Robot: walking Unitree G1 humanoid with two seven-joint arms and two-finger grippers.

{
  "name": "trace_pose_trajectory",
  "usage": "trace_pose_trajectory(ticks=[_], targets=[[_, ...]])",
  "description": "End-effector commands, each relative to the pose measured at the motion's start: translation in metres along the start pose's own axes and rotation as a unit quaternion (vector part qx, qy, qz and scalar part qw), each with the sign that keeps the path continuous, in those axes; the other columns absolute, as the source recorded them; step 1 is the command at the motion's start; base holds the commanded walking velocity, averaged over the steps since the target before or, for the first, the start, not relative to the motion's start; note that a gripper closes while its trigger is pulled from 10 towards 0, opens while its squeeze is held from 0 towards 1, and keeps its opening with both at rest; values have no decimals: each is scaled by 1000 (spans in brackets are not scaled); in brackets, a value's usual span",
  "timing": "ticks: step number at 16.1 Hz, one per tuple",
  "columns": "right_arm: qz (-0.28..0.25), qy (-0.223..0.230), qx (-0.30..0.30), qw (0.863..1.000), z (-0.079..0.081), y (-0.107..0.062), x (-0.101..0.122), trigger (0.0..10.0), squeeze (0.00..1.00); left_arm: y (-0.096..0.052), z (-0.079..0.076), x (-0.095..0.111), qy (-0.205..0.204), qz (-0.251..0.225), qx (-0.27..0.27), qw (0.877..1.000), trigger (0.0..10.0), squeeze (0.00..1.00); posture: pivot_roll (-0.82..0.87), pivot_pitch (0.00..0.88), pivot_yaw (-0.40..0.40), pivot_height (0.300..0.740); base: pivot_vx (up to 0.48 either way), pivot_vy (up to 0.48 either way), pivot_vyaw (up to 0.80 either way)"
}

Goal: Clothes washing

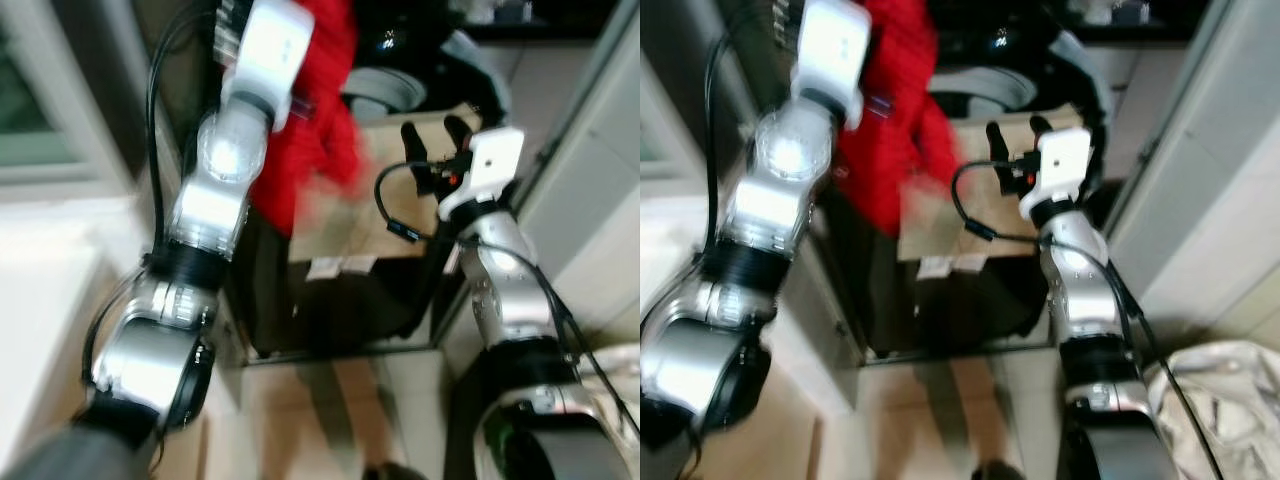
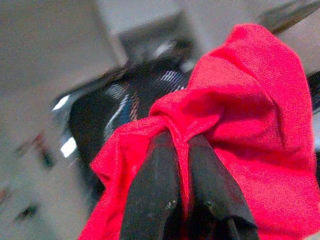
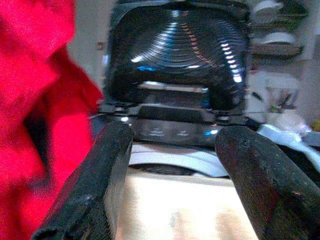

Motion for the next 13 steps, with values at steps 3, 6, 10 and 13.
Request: trace_pose_trajectory(ticks=[3, 6, 10, 13], targets=[[-51, -18, -43, 998, -16, 14, 30, 10000, 0, 28, 13, 22, 28, -9, -10, 1000, 0, 0, -98, 0, 33, 740, 455, 0, 0], [-132, -71, -76, 986, -37, 37, 80, 10000, 0, 48, 27, 32, 64, 14, 3, 998, 0, 0, -128, 0, 64, 740, 454, 0, 0], [-142, -72, -89, 983, -35, 34, 86, 10000, 0, 55, 12, 27, 67, 49, -26, 996, 0, 0, -155, 0, 88, 740, 458, 0, 0], [-130, -66, -84, 986, -27, 27, 77, 10000, 0, 62, -5, 37, 79, 42, -49, 995, 0, 0, -176, 0, 111, 740, 435, -80, 0]])
Point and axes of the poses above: a point about 5 cm out from each wrist's last joint towards the gripper, its own y axis pointing out of the wrist towards the gripper, its own x axis along the axis of the wrist's last joint, z = x × y, the point moved 2 cm from there along y, pointing out of the wrist towards the gripper, and after that the axes turned 13 degrees about -y, right-handed, at the moved point
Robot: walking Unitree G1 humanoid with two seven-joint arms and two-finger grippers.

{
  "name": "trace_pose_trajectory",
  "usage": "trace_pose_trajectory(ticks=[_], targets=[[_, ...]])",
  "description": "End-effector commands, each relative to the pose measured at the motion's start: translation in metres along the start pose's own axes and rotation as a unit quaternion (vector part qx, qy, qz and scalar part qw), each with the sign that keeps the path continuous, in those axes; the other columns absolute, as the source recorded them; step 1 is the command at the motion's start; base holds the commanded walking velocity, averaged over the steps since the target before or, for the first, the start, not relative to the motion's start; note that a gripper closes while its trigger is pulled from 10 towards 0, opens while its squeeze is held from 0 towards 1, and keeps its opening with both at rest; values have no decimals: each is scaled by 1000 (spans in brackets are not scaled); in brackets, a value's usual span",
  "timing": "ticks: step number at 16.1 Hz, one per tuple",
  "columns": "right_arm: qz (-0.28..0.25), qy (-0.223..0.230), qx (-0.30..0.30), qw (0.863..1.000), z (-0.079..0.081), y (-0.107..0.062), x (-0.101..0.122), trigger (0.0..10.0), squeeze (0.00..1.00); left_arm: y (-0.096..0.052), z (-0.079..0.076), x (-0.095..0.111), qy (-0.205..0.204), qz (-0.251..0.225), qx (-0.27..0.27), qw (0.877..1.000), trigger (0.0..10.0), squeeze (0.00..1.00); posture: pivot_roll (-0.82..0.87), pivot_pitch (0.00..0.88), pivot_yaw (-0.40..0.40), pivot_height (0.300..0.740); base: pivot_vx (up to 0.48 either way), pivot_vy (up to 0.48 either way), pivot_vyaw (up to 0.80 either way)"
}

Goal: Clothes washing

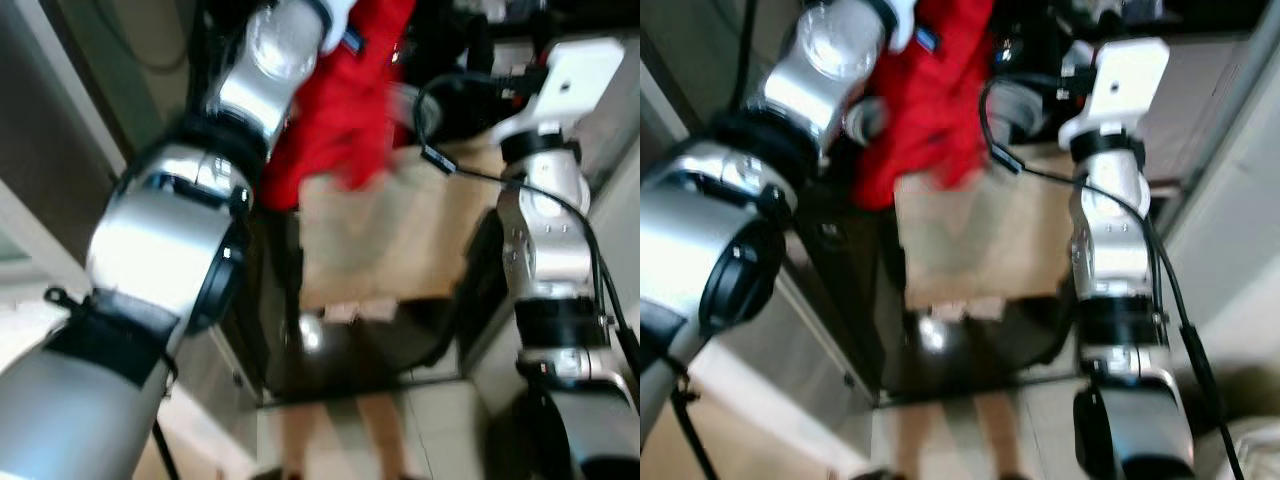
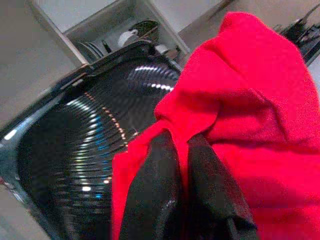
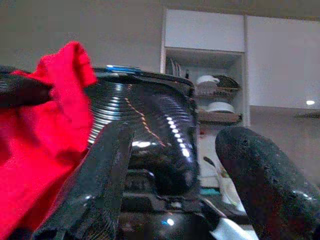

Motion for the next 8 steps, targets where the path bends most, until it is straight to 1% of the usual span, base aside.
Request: trace_pose_trajectory(ticks=[1, 4, 5, 6, 7, 8], targets=[[3, 3, 17, 1000, 12, -3, 1, 10000, 0, 1, 6, 3, 10, 3, 10, 1000, 0, 0, -185, 0, 120, 740, 409, -244, 0], [12, 11, 17, 1000, 17, -11, 0, 10000, 0, 2, 4, 1, 33, 16, 11, 999, 0, 0, -199, 0, 137, 740, 399, -261, 0], [13, 13, 18, 1000, 21, -17, 2, 10000, 0, 2, 3, -1, 47, 29, 4, 998, 0, 0, -212, 0, 156, 740, 398, -266, 0], [9, 15, 22, 1000, 23, -24, 8, 10000, 0, 2, -1, -4, 62, 42, -7, 997, 0, 0, -231, 0, 177, 740, 431, 0, 0], [-5, 16, 28, 999, 25, -34, 20, 10000, 0, 2, -7, -9, 77, 56, -19, 995, 0, 0, -260, 0, 196, 740, 469, 0, 0], [-16, 22, 32, 999, 22, -45, 33, 10000, 0, 1, -12, -17, 94, 76, -27, 992, 10000, 0, -291, 18, 212, 740, 0, 0, 0]])
Point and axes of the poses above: a point about 5 cm out from each wrist's last joint towards the gripper, its own y axis pointing out of the wrist towards the gripper, its own x axis along the axis of the wrist's last joint, z = x × y, the point moved 2 cm from there along y, pointing out of the wrist towards the gripper, and after that the axes turned 13 degrees about -y, right-handed, at the moved point
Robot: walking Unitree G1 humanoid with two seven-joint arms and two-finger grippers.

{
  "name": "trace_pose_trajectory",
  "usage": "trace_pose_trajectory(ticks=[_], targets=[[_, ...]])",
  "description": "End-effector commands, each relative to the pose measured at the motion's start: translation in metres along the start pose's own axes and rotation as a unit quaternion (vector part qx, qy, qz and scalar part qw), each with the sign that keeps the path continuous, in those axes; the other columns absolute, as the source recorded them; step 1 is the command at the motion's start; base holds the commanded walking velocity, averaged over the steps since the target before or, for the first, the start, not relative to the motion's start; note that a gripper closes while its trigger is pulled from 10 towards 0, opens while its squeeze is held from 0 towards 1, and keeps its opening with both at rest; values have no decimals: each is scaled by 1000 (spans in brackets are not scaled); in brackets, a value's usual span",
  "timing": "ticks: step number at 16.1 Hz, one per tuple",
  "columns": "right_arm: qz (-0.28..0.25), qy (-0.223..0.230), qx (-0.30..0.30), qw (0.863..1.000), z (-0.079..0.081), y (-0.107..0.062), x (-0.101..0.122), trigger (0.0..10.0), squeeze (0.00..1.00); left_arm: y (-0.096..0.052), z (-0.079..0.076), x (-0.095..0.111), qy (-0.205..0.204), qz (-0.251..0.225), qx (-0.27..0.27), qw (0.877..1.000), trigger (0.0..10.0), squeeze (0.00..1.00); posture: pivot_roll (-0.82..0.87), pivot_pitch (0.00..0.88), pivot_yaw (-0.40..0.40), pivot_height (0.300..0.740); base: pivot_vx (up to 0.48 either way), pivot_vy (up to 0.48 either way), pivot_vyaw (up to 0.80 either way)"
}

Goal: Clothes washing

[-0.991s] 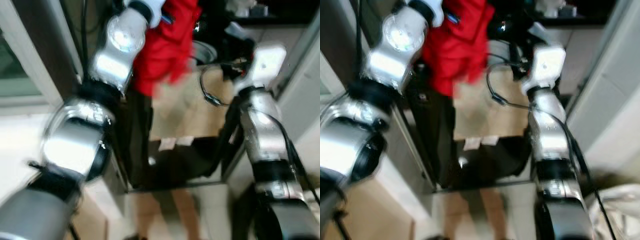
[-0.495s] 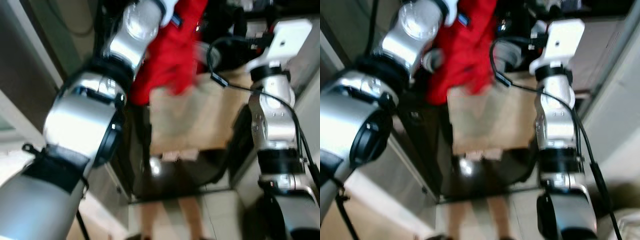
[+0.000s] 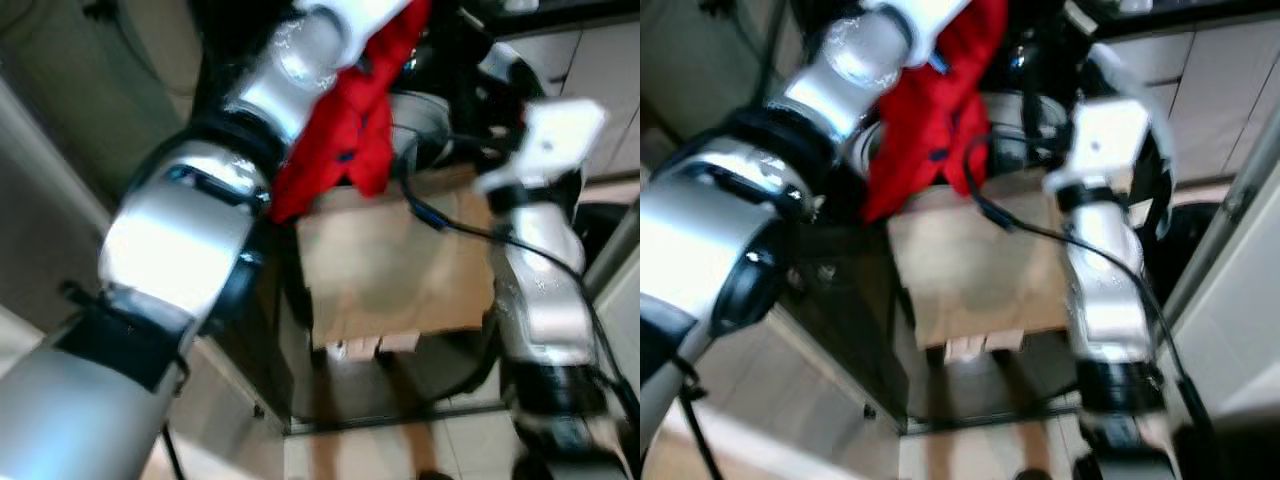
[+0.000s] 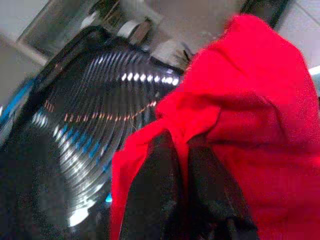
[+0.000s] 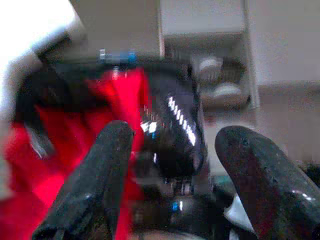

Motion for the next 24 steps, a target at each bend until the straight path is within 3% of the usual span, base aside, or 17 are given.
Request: trace_pose_trajectory(ticks=[1, 2, 5, 6, 9, 12, 14, 16, 17, 18, 19, 21, 22, 23, 24], targets=[[-28, 19, 19, 999, 8, -5, 22, 10000, 0, -4, 10, -18, 13, 39, 11, 999, 10000, 0, -314, 36, 224, 740, 0, 0, 0], [-34, 20, 24, 999, 6, -14, 33, 10000, 0, -6, 8, -26, 12, 51, 11, 999, 10000, 0, -342, 59, 240, 740, 0, 0, 0], [-36, 19, 72, 997, 7, -32, 58, 10000, 0, -13, 8, -53, 67, 94, 13, 993, 10000, 0, -397, 103, 269, 740, 0, 0, 0], [-29, 16, 85, 996, 7, -36, 57, 10000, 0, -15, 10, -58, 71, 101, 18, 992, 10000, 1000, -408, 107, 269, 740, 0, 0, 0], [44, 13, 168, 985, 12, -59, 46, 10000, 0, -23, 20, -79, 80, 135, 36, 987, 10000, 1000, -439, 112, 251, 740, 0, 0, 0], [64, 23, 174, 982, 11, -61, 43, 10000, 0, -26, 30, -81, 90, 136, 55, 985, 10000, 1000, -424, 113, 227, 740, 0, 0, 0], [73, 31, 184, 980, 15, -62, 41, 10000, 0, -27, 39, -77, 145, 123, 71, 979, 10000, 1000, -411, 115, 217, 740, 0, 0, 0], [78, 39, 193, 977, 18, -62, 40, 10000, 0, -26, 56, -60, 242, 77, 118, 960, 10000, 1000, -406, 114, 210, 740, 0, 0, 0], [79, 39, 193, 977, 19, -61, 40, 10000, 0, -27, 58, -58, 252, 74, 120, 957, 10000, 1000, -406, 113, 207, 740, 0, 0, 0], [81, 40, 193, 977, 19, -61, 38, 10000, 0, -28, 64, -57, 242, 75, 131, 958, 10000, 1000, -405, 111, 206, 740, 0, 0, 0], [86, 42, 190, 977, 18, -60, 35, 10000, 0, -31, 77, -56, 201, 80, 153, 964, 10000, 1000, -397, 99, 195, 740, 0, 0, 0], [91, 46, 187, 977, 18, -58, 30, 10000, 0, -34, 84, -61, 143, 92, 157, 973, 10000, 1000, -388, 83, 188, 740, 0, 0, 0], [93, 50, 185, 977, 20, -57, 27, 10000, 0, -37, 91, -64, 53, 95, 171, 979, 10000, 0, -380, 73, 184, 740, 0, 0, 0], [96, 59, 178, 977, 22, -53, 21, 10000, 0, -39, 93, -67, -59, 88, 164, 981, 10000, 0, -358, 43, 172, 740, 0, 0, 0], [100, 63, 169, 978, 22, -49, 16, 10000, 0, -41, 94, -70, -108, 79, 165, 977, 10000, 0, -329, 22, 163, 740, 0, 0, 0]])
Point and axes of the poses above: a point about 5 cm out from each wrist's last joint towards the gripper, its own y axis pointing out of the wrist towards the gripper, its own x axis along the axis of the wrist's last joint, z = x × y, the point moved 2 cm from there along y, pointing out of the wrist towards the gripper, and after that the axes turned 13 degrees about -y, right-handed, at the moved point
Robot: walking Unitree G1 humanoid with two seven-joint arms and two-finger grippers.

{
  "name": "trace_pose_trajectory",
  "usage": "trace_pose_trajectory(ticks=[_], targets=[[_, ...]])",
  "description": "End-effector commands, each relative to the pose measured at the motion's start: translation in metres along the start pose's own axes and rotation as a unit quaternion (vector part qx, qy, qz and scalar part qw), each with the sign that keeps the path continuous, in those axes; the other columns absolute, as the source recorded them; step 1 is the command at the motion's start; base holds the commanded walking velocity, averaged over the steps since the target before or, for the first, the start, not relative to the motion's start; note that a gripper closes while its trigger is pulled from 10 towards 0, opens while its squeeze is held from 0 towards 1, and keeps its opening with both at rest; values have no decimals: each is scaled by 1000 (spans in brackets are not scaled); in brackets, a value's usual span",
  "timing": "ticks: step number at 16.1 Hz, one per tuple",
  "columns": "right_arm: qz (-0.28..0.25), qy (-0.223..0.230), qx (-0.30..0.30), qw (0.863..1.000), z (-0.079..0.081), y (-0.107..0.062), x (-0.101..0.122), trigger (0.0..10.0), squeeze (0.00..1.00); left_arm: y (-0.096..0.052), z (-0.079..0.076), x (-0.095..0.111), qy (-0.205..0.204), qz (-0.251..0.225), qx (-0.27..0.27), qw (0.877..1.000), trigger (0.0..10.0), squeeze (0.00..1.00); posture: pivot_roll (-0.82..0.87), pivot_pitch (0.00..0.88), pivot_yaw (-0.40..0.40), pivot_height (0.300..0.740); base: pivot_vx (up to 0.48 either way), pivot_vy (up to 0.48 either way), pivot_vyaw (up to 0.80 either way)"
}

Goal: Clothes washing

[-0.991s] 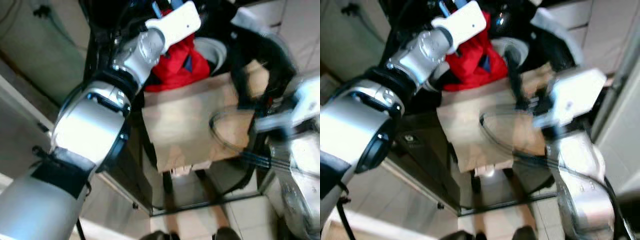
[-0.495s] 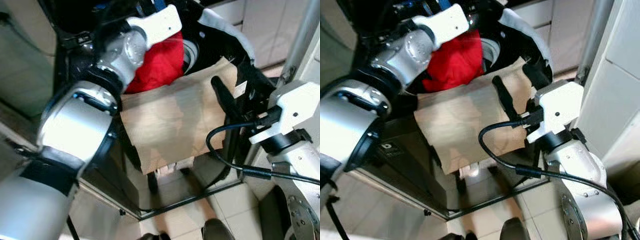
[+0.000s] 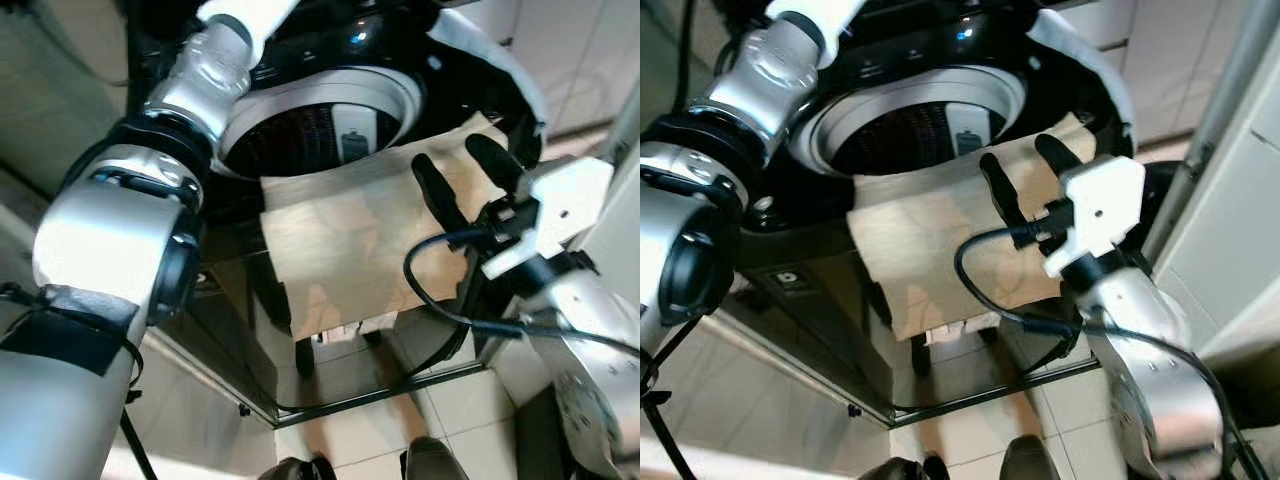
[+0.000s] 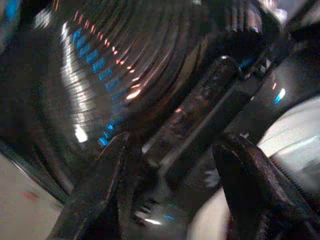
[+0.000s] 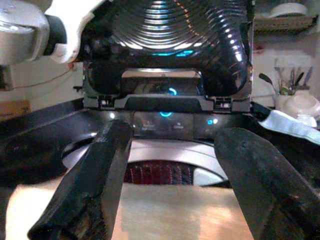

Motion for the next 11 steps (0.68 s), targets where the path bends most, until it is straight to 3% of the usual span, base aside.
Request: trace_pose_trajectory(ticks=[1, 2, 3, 5, 6, 8, 11], targets=[[4, -3, -29, 1000, -2, 7, -6, 10000, 0, -2, 10, 0, -67, -12, -6, 998, 10000, 0, -305, 7, 152, 740, 0, 0, 0], [27, -11, -77, 997, -11, 14, -19, 10000, 0, -4, 6, -4, -100, -34, -24, 994, 10000, 0, -266, 0, 128, 740, 0, 0, 0], [40, -13, -100, 994, -16, 18, -28, 10000, 0, -6, -2, -7, -108, -51, -44, 992, 10000, 0, -242, 0, 116, 740, 0, 0, 0], [36, -11, -90, 995, -12, 27, -36, 10000, 0, -20, -33, -25, -130, -80, -110, 982, 10000, 0, -161, 0, 72, 740, 0, 0, 0], [34, -5, -88, 996, -11, 30, -38, 10000, 0, -27, -41, -34, -132, -82, -118, 981, 10000, 0, -151, 0, 66, 740, 0, 0, 0], [31, 3, -80, 996, -7, 42, -46, 10000, 0, -58, -69, -53, -151, -88, -131, 976, 10000, 0, -100, 0, 28, 740, 0, 0, 0], [33, 16, -68, 997, -1, 54, -58, 10000, 0, -82, -104, -68, -208, -49, -137, 967, 10000, 0, -71, 0, -12, 740, 0, 0, 0]])
Point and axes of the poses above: a point about 5 cm out from each wrist's last joint towards the gripper, its own y axis pointing out of the wrist towards the gripper, its own x axis along the axis of the wrist's last joint, z = x × y, the point moved 2 cm from there along y, pointing out of the wrist towards the gripper, and after that the axes turned 13 degrees about -y, right-handed, at the moved point
